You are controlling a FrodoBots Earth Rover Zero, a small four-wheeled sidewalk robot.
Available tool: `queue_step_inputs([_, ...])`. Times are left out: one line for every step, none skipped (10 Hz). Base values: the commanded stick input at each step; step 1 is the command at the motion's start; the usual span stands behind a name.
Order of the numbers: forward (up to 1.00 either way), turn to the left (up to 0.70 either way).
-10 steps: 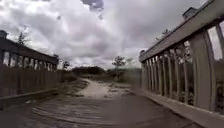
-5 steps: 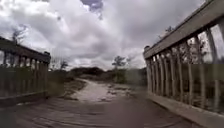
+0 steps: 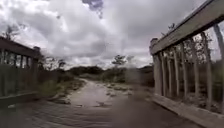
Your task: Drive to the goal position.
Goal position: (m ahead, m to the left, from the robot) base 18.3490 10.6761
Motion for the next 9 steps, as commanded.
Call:
queue_step_inputs([0.69, 0.01])
queue_step_inputs([0.69, 0.01])
queue_step_inputs([0.69, 0.01])
queue_step_inputs([0.69, 0.01])
queue_step_inputs([0.69, 0.01])
queue_step_inputs([0.69, 0.01])
queue_step_inputs([0.69, 0.01])
queue_step_inputs([0.69, 0.01])
queue_step_inputs([0.69, 0.01])
